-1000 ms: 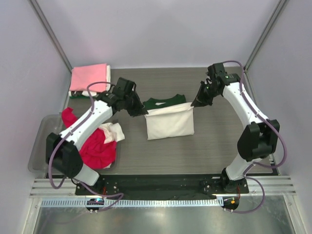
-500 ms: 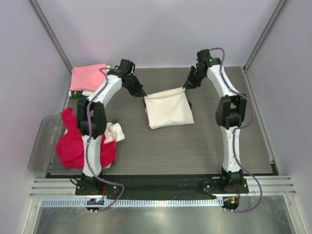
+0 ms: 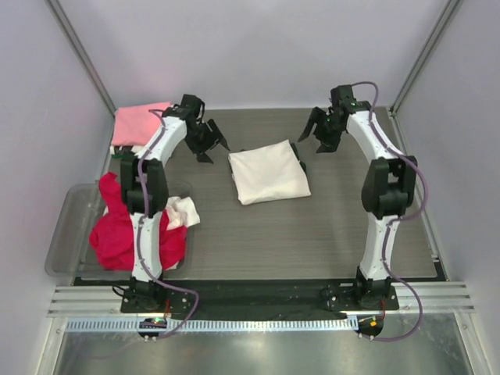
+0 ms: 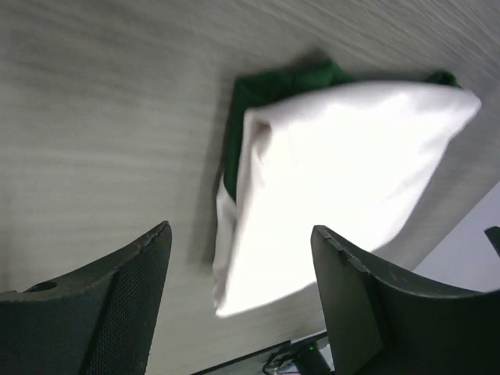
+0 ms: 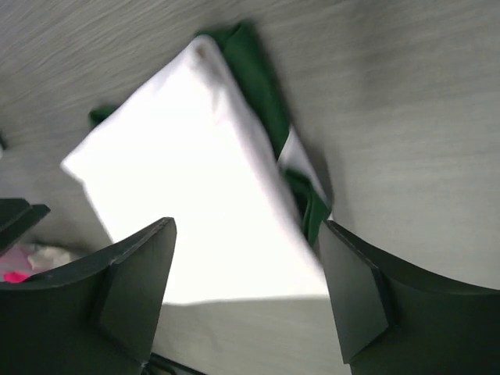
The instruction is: Fold and stack the t-shirts
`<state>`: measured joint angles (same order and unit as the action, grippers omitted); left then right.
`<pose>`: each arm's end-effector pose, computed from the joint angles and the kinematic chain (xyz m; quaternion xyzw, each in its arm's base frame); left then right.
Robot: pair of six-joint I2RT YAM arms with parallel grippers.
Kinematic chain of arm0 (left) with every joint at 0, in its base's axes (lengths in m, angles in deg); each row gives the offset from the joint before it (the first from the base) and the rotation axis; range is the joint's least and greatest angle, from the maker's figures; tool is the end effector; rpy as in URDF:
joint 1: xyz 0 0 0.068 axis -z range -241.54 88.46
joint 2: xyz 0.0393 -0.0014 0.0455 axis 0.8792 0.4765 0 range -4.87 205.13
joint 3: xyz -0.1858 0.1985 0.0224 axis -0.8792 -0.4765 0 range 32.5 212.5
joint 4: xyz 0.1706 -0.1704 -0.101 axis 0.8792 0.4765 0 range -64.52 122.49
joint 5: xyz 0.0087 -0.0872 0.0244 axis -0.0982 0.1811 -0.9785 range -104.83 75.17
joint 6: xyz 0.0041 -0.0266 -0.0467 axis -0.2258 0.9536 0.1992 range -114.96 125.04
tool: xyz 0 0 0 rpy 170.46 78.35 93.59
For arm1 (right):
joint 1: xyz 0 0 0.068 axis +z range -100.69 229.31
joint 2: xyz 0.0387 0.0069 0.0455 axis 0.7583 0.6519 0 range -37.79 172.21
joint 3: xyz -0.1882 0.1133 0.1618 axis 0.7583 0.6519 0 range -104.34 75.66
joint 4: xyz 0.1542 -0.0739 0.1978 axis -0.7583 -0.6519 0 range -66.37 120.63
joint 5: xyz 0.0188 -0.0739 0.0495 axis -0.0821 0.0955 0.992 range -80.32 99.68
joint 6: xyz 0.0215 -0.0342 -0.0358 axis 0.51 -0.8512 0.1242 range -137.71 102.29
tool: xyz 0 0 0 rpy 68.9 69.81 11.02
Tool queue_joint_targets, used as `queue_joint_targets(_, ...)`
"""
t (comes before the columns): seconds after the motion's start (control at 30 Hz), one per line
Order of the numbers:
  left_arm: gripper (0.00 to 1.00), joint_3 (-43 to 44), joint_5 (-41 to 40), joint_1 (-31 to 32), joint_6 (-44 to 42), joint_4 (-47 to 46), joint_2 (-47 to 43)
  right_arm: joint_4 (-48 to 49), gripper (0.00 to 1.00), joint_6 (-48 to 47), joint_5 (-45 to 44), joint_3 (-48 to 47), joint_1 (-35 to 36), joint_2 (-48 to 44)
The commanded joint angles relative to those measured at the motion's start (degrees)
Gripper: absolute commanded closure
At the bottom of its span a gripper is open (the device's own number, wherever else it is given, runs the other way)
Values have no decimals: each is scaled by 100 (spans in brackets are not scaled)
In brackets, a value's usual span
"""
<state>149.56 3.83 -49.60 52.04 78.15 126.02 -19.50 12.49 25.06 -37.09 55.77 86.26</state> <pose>0.4751 -0.1121 0.2140 -0.2595 0.9312 -0.2370 0.0969 0.4676 0.0622 0.2479 0.1653 0.9466 0.2000 0.1914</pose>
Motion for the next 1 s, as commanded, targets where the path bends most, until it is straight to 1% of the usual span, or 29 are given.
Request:
queue_joint_targets(0.0,27,-568,-598,246,-314,-318,-1405,618,23,-189,-79,937,171,-1546)
queue_joint_targets(0.03,31,-1013,-669,421,-323,-396,-1608,810,24,-163,0,1200,276,-1707)
queue_joint_targets(0.07,33,-1218,-714,536,-262,-458,-1758,942,26,-137,253,1455,329,-1900)
queue_joint_targets(0.1,35,-1394,-740,650,-210,-528,-1890,1083,34,-119,421,1953,382,-2128)
queue_joint_targets(0.17,39,-1911,-767,1063,-78,-792,-2190,1409,42,-58,650,2448,566,-2253)
queue_joint_targets(0.2,40,-2088,-776,1212,97,-888,-2260,1453,52,-58,816,2520,628,-2254)
queue_joint_targets(0.23,44,-2238,-689,1483,220,-1177,-2339,1497,56,-58,853,2582,689,-2245)
queue_joint_targets(0.27,45,-2518,-644,1608,335,-1345,-2357,1576,60,-49,905,2713,812,-2245)
queue_joint_targets(0.3,46,-2651,-618,1722,588,-1512,-2349,1663,66,-40,1036,2793,857,-2245)
queue_joint_targets(0.33,49,-2766,-539,1941,704,-1835,-2340,1917,68,-14,1151,2880,892,-2201)
queue_joint_targets(0.37,50,-2941,-521,2030,801,-1969,-2244,2032,69,56,1256,3012,910,-2166)
queue_joint_targets(0.43,51,-3013,-503,2241,977,-2224,-2103,2226,73,65,1354,3083,901,-2043)
queue_joint_targets(0.53,52,-3066,-547,2373,995,-2401,-1770,2550,78,-75,1170,3320,840,-1762)
queue_joint_targets(0.63,53,-3145,-722,2365,777,-2340,-1497,2753,82,-172,1012,3689,647,-1454)
queue_joint_targets(0.67,53,-3162,-793,2356,706,-2287,-1435,2832,83,-181,994,3994,594,-1402)
queue_joint_targets(0.73,55,-3311,-995,2313,530,-2199,-1356,3034,84,-181,871,4312,471,-1305)
queue_joint_targets(0.77,55,-3373,-1056,2295,355,-2182,-1356,3079,84,-207,714,4592,444,-1287)
queue_joint_targets(0.87,56,-3777,-1294,2216,21,-2225,-1452,3158,84,-225,371,5033,435,-1260)
queue_joint_targets(0.97,57,-4276,-1312,2137,-95,-2304,-1662,3185,85,-225,89,5332,435,-1295)
